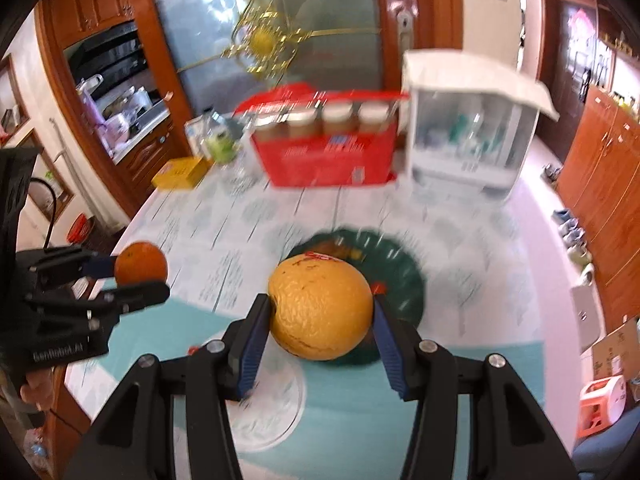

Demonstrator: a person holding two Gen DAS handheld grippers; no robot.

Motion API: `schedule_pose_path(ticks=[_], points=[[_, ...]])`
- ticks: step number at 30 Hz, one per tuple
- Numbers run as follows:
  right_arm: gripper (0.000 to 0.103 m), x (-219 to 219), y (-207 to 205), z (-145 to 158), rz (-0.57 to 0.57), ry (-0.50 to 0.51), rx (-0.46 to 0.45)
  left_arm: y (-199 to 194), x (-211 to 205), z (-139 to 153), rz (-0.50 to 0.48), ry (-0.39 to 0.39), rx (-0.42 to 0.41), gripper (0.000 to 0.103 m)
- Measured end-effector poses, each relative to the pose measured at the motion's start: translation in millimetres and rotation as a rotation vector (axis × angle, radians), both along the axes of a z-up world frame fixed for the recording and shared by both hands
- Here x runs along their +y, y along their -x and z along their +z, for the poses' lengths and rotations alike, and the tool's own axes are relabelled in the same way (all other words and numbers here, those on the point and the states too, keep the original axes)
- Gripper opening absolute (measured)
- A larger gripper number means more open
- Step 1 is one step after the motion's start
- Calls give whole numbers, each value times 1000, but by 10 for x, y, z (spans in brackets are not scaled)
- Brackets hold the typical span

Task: Organize fruits
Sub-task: 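Carry the yellow orange in the right tool while the left tool carries the small orange to the green plate, then open the left tool releasing the small orange while the right tool releases the yellow orange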

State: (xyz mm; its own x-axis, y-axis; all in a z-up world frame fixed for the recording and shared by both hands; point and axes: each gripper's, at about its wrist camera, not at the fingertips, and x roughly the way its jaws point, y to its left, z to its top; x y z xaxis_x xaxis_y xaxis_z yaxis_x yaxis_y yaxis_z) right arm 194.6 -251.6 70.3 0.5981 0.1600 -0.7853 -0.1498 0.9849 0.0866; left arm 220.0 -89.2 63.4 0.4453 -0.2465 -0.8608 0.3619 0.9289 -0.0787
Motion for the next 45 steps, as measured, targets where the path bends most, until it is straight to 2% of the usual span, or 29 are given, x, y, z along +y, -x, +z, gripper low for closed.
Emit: schedule_pose_path(ticks=[3, 6, 9, 16, 22, 29, 35, 41, 45], points=[[51, -73, -257, 68, -27, 0, -2, -177, -113, -12, -7, 3, 10, 43], [51, -139, -535, -6, -52, -5, 23, -376, -249, -131, -14, -1, 40, 43], [51, -199, -812, -231, -83, -12, 76, -591, -367, -343, -15, 3, 87, 43], [51, -382, -1360, -1022, -169, -36, 224, -1103, -593, -977, -7, -11, 152, 43], [51, -528, -1619, -1601, -243, -85, 327, -1363, -780, -1573, -15, -3, 227, 43], [51, -591, -1729, -2007, -272, -92, 397, -1509, -925, -2070, -24, -18, 283, 43], [51, -585, -1777, -2148, -268, -92, 427, -1568, -976, -2279, -30, -24, 312, 44], [52, -503, -1789, -2217, -237, -73, 443, -1594, -977, -2340, -24, -28, 329, 44], [52, -466, -1783, -2169, -216, -74, 434, -1592, -965, -2289, -22, -19, 321, 51]])
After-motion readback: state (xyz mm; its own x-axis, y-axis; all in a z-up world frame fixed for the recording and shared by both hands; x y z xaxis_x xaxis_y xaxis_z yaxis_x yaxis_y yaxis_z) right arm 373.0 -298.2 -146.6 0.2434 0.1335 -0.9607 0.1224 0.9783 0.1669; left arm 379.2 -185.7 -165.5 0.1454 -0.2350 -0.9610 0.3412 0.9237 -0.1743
